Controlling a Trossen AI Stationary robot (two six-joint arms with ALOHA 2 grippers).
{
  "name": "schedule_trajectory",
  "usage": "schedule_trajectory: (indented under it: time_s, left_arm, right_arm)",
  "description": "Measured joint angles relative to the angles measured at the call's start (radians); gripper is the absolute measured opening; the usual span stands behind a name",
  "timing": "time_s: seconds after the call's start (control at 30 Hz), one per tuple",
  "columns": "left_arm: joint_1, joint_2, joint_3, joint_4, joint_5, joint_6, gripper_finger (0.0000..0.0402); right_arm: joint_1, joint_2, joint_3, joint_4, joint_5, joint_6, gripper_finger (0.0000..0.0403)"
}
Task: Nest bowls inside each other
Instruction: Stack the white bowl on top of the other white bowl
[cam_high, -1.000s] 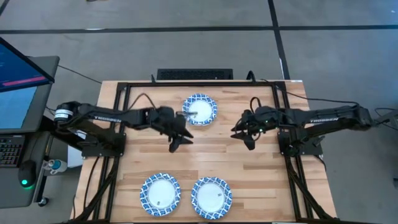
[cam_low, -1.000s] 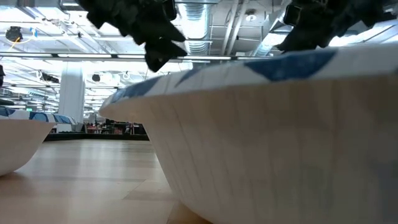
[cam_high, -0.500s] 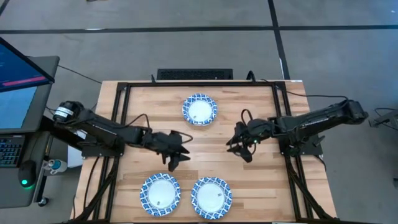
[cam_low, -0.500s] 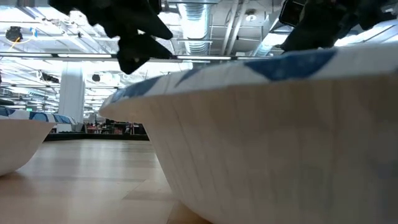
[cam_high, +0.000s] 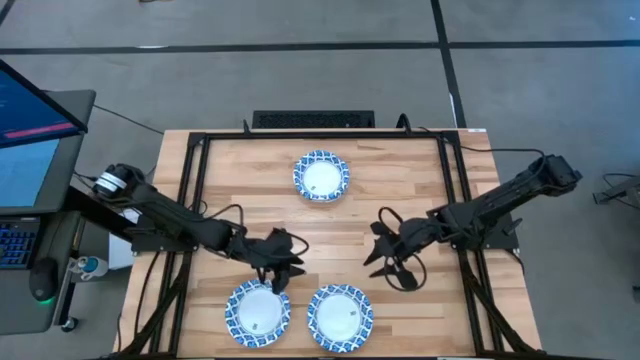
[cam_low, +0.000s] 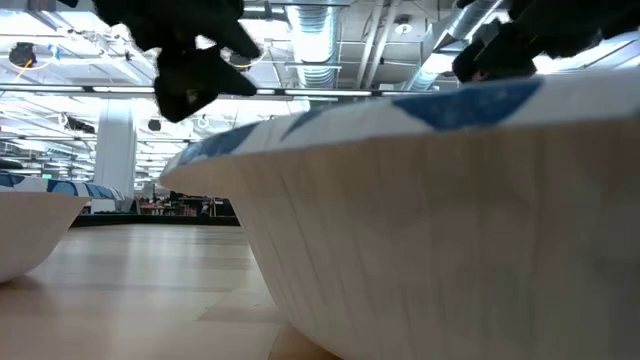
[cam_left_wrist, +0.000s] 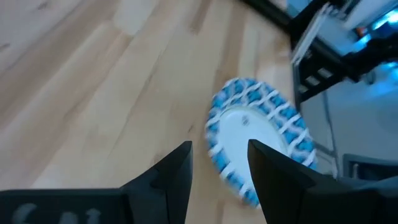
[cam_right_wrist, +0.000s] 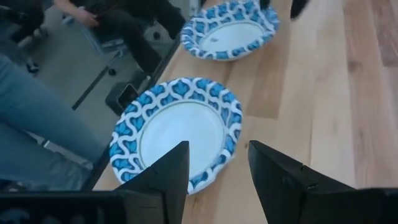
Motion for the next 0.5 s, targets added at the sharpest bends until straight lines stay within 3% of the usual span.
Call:
schedule_trajectory:
  time_s: [0.33, 0.5]
  left_arm:
    - [-0.002, 0.219, 0.139, 0.014, 0.043, -0.027, 0.0146]
    - [-0.024, 0.296, 0.202, 0.015, 0.043, -0.048, 0.0146]
  right_arm:
    - [0.011, 0.000, 0.001, 0.086, 0.003, 0.007, 0.0186]
    - [0.018, 0.003, 0.001, 0.094, 0.004, -0.081, 0.0186]
